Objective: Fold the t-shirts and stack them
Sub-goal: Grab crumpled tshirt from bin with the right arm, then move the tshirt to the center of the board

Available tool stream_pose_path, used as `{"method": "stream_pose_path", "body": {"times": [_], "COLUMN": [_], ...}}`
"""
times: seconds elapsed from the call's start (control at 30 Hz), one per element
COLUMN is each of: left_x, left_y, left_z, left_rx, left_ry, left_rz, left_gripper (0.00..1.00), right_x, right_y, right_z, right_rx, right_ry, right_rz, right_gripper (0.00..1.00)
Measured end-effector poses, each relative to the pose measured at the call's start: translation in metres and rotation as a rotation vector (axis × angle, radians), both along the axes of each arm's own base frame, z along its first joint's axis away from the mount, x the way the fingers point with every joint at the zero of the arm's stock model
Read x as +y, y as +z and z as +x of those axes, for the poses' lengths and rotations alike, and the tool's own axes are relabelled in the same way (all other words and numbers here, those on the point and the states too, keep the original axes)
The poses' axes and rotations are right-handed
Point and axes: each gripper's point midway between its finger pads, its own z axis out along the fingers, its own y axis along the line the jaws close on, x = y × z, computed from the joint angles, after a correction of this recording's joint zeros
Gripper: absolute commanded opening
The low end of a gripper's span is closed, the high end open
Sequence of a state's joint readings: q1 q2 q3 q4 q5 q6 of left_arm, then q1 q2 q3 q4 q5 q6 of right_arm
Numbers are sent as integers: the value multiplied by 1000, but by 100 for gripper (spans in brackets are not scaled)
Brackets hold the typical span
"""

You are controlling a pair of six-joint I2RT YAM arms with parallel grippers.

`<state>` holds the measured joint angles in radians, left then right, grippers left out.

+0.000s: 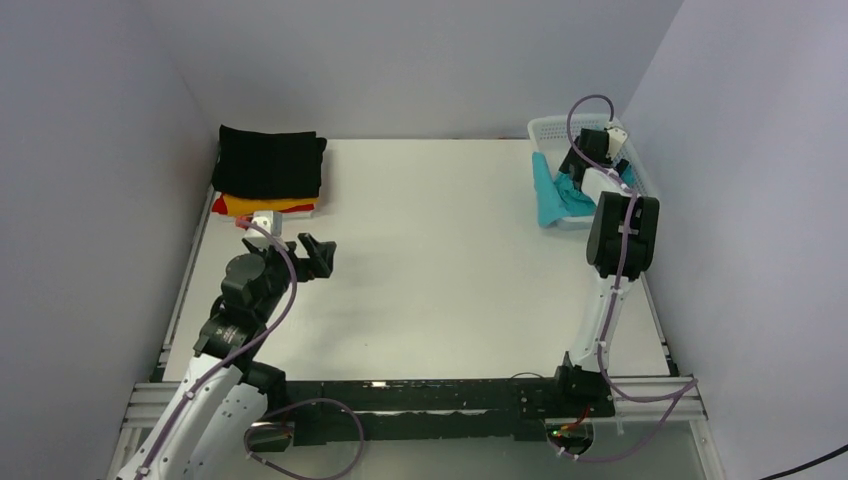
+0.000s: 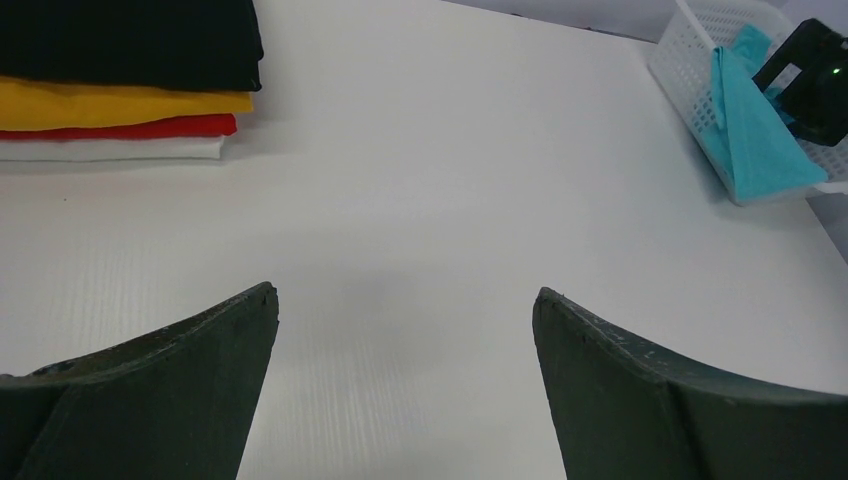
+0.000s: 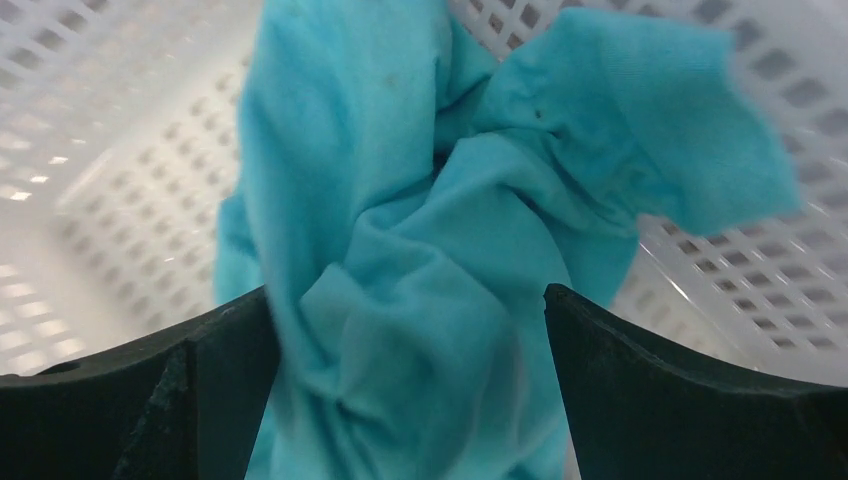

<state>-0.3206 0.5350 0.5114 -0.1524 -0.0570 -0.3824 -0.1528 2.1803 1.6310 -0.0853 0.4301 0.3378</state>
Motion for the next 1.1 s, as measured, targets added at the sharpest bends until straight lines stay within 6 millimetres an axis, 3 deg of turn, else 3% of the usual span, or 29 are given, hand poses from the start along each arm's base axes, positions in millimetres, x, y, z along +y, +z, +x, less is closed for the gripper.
{"method": "stream_pose_path", "body": {"times": [0.07,0.13,0.17,0.23,0.3,0.37,0.43,0.57,0.7,0.83,0.93,1.1], "left_x": [0,-1,-1,-1,-1,-1,-1,-1,-1,0,1,5], "left_y": [-1,-1,-2,-5,-6,-8,-8,-7,-3,2,8,18], "left_z": [1,3,3,4,4,5,5,5,3,-1,-5,-13], "left_rx": [1,2,7,15,20,26,27,23,12,-4,-21,-59], "left_ry": [0,0,1,1,1,2,4,5,5,7,9,26], "left_rz": [1,1,3,5,7,9,9,4,-3,-20,-40,-84], "left_gripper": [99,99,99,99,99,99,99,99,99,99,99,99], "right_x": [-3,-3,-2,-2,0,1,1,5,16,39,68,134], "right_y": [-22,-41,-50,-47,-42,-41,-38,-14,42,137,215,316], "right_z": [6,10,13,20,23,23,18,0,-17,-28,-39,-72], "right_rx": [43,83,94,89,86,82,72,52,-48,-252,-420,-585], "right_ry": [21,46,58,78,89,83,72,60,76,130,218,434], "right_rz": [8,22,33,30,35,35,36,47,52,40,33,13], "right_gripper": [93,80,66,37,19,7,0,0,0,0,0,0]}}
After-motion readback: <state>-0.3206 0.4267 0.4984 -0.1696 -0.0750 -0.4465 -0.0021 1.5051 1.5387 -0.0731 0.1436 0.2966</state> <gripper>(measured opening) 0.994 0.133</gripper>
